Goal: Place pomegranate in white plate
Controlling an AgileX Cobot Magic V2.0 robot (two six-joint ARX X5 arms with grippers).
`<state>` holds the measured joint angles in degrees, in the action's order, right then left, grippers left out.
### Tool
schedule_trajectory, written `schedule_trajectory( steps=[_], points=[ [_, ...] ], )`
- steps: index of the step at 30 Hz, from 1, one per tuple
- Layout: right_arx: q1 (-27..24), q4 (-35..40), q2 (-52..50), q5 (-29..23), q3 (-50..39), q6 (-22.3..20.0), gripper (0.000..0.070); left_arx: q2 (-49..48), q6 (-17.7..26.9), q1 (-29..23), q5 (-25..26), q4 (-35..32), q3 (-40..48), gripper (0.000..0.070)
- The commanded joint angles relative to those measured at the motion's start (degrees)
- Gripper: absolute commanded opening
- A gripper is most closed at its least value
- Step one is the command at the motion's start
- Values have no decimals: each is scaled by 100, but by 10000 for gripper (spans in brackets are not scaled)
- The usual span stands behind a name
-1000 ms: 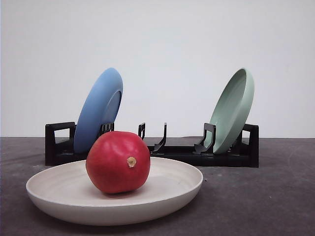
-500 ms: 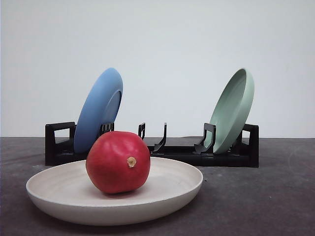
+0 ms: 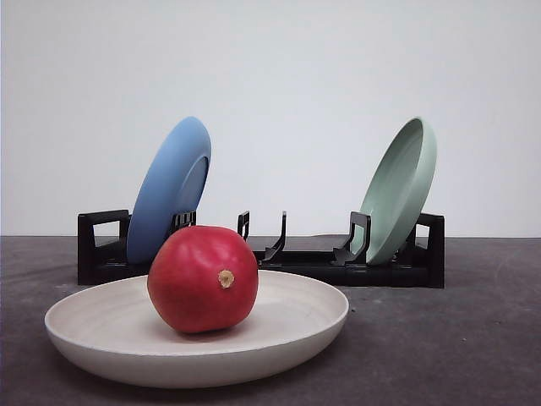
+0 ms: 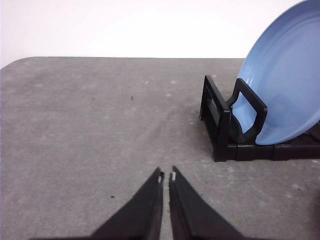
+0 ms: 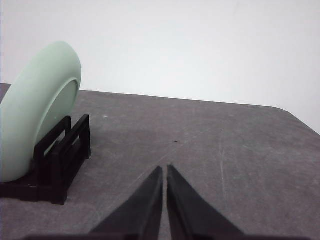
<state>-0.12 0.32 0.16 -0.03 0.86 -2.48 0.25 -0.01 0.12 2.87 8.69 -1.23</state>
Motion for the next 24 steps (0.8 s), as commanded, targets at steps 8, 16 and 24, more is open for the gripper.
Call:
schedule_trajectory(
  steps=[8, 16, 24],
  points=[
    [-11, 55, 4, 0, -24, 98, 8, -9, 44, -11, -14, -79, 55, 0],
    [-11, 55, 4, -1, -24, 98, 8, -9, 44, -11, -13, -77, 55, 0],
    [-11, 55, 4, 0, -24, 98, 8, -9, 42, -11, -14, -79, 55, 0]
  ],
)
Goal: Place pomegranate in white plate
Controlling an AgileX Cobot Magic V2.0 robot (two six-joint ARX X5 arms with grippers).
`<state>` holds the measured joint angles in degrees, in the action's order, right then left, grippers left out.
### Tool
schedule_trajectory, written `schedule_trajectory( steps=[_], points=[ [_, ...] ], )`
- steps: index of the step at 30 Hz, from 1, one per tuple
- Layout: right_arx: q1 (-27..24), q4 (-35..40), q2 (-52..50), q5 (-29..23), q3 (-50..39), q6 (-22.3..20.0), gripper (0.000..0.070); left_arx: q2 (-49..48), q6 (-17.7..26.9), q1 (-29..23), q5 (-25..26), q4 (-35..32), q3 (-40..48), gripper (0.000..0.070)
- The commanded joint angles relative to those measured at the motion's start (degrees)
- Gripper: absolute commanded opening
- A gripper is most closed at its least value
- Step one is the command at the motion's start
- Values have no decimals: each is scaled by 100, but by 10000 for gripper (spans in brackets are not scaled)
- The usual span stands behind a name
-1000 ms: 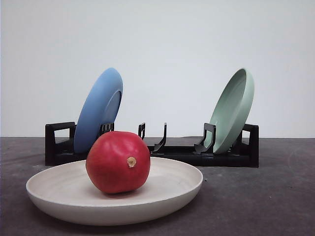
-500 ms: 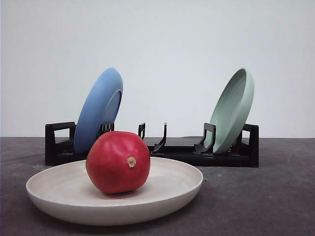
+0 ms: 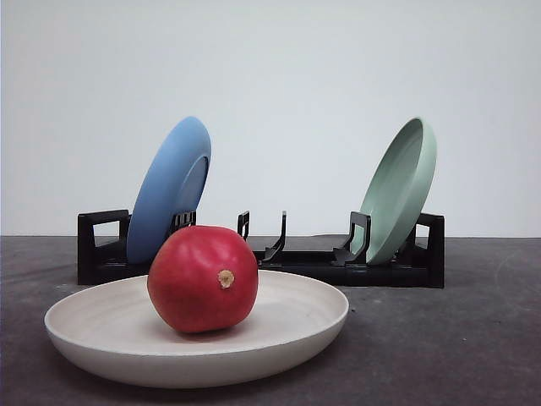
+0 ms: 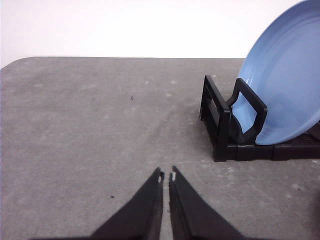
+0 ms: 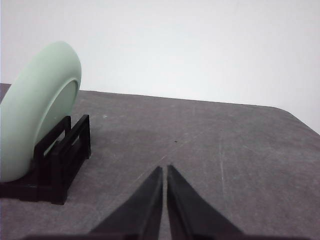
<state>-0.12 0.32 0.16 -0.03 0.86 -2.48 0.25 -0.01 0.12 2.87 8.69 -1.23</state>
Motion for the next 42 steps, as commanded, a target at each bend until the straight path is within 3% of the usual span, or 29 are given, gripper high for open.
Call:
schedule_trajectory(
  steps=[1, 42],
  points=[
    [-11, 55, 4, 0, -24, 98, 8, -9, 43, -11, -14, -79, 55, 0],
    [-11, 55, 4, -1, -24, 98, 8, -9, 44, -11, -14, -79, 55, 0]
  ],
)
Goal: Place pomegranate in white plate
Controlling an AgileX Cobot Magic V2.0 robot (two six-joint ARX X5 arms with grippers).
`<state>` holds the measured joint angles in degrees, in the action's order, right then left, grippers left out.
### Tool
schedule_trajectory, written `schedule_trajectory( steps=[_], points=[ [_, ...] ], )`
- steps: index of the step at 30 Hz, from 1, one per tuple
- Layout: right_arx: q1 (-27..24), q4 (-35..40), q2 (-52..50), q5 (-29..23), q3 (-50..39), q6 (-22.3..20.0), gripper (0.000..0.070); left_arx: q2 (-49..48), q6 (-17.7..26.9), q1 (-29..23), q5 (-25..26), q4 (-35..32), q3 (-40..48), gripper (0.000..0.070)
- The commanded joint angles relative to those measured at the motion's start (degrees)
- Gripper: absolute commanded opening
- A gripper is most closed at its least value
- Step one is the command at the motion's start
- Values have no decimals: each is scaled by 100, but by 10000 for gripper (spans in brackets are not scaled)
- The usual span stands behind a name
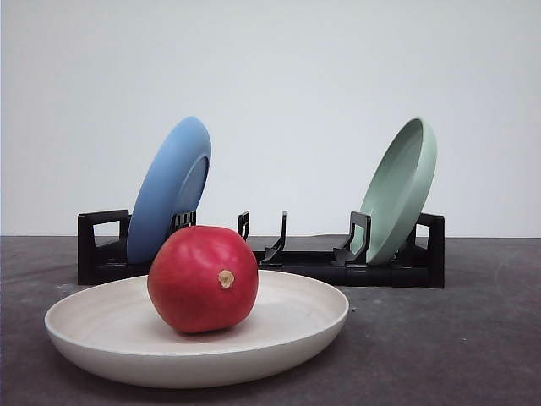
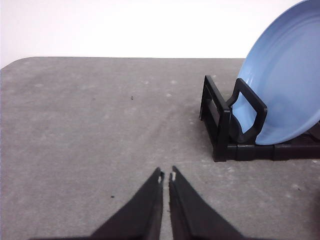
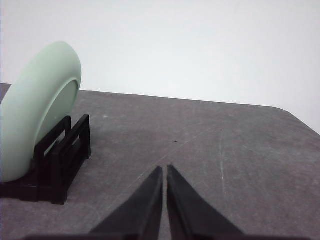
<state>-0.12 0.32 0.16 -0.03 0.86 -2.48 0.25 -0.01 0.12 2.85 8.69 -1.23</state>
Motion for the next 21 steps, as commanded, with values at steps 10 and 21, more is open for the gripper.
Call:
schedule_trajectory(
  steps=[10, 21],
  points=[
    [-11, 55, 4, 0, -24, 98, 8, -9, 42, -11, -12, -79, 55, 0],
    [-11, 56, 4, 0, -24, 98, 8, -9, 44, -11, -12, -79, 55, 0]
  ],
)
